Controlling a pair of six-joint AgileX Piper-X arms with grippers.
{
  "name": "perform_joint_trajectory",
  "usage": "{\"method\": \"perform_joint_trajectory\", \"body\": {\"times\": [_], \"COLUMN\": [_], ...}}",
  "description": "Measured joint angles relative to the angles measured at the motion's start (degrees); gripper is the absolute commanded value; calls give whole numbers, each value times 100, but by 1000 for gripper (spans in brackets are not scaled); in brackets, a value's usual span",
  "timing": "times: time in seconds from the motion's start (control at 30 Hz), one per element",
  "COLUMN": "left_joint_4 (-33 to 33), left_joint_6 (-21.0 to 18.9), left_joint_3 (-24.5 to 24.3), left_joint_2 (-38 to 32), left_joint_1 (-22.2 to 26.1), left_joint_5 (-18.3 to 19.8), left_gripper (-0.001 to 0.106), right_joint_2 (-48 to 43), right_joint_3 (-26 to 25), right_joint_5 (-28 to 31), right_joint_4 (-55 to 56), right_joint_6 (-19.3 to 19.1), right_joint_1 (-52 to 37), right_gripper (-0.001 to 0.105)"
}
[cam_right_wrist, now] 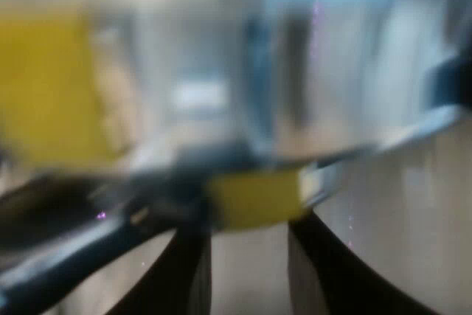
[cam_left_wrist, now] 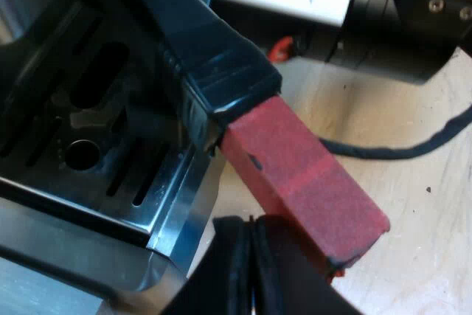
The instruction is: Put the handle in the coffee machine
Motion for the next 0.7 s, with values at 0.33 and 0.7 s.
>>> {"method": "perform_joint_trajectory", "body": {"times": [0.33,0.7], "left_joint_4": [22,-6], "left_joint_6": [12,12], "left_joint_3": [0,0], "left_joint_2": [0,0], "left_joint_1": [0,-9], "left_joint_5": [28,28], "left_gripper": [1,1], "right_joint_2": [-12,-581], "right_joint_3": [-6,454], "right_joint_5": [-107,-438], "right_joint_4": [663,1819], "right_joint_6": [173,882], "right_joint_1": [256,309], "right_gripper": [29,29]}}
